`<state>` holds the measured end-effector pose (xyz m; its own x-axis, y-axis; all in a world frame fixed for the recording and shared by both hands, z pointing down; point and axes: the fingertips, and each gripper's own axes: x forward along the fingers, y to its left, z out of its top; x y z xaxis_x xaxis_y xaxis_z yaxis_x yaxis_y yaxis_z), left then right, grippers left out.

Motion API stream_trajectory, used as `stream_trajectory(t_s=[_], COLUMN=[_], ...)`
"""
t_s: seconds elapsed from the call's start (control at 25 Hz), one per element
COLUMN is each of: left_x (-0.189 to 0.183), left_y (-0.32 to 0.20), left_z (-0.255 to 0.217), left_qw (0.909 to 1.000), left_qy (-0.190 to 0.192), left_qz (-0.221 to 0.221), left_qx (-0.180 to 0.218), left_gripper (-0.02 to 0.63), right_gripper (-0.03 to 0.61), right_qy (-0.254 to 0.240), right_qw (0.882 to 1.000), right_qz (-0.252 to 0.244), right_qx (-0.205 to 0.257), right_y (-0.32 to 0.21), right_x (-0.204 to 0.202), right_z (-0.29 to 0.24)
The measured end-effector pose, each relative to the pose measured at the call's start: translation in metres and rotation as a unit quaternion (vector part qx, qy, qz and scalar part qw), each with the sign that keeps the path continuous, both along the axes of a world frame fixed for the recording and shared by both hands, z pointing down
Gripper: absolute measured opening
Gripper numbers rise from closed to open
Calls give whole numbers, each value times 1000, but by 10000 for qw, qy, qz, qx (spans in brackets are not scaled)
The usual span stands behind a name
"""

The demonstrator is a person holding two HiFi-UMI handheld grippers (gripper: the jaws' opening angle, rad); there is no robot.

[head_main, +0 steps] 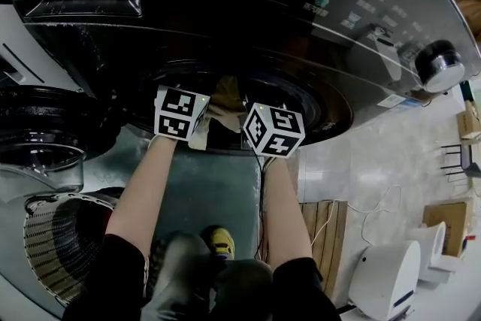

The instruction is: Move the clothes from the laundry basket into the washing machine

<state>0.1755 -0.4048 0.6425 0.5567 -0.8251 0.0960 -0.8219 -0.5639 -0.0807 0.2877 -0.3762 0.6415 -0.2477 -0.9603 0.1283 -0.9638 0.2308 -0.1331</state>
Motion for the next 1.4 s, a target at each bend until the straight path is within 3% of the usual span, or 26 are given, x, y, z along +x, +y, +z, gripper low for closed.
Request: stream_trajectory(t_s=[0.2, 0.56, 1.04, 1.24, 1.32, 1.4], left_x=[3, 8, 6, 6, 6, 6], left_y=[4, 5, 8, 17, 22, 26], left_z=[-1, 13, 17, 17, 14, 10], left_qw=[9999, 9991, 9987, 9984, 9988, 9989], left_qy=[-160, -245, -188, -165, -195, -258], left_qz=[21, 138, 151, 183, 202, 193], left_qx=[44, -310, -449, -504, -411, -350], left_gripper=[328, 407, 408, 408, 386, 300], right_gripper=[296, 377, 374, 335, 323, 301], right_qy=[-4, 29, 13, 14, 47, 94], right_qw=[9998, 9990, 9994, 9994, 9994, 9995], right_qz=[3, -21, -50, -21, -62, -86], right_qx=[-201, -441, -340, -341, -324, -288], right_y=[3, 3, 8, 16, 20, 23], right_x=[3, 0, -4, -4, -5, -7], right_z=[12, 24, 17, 17, 15, 12])
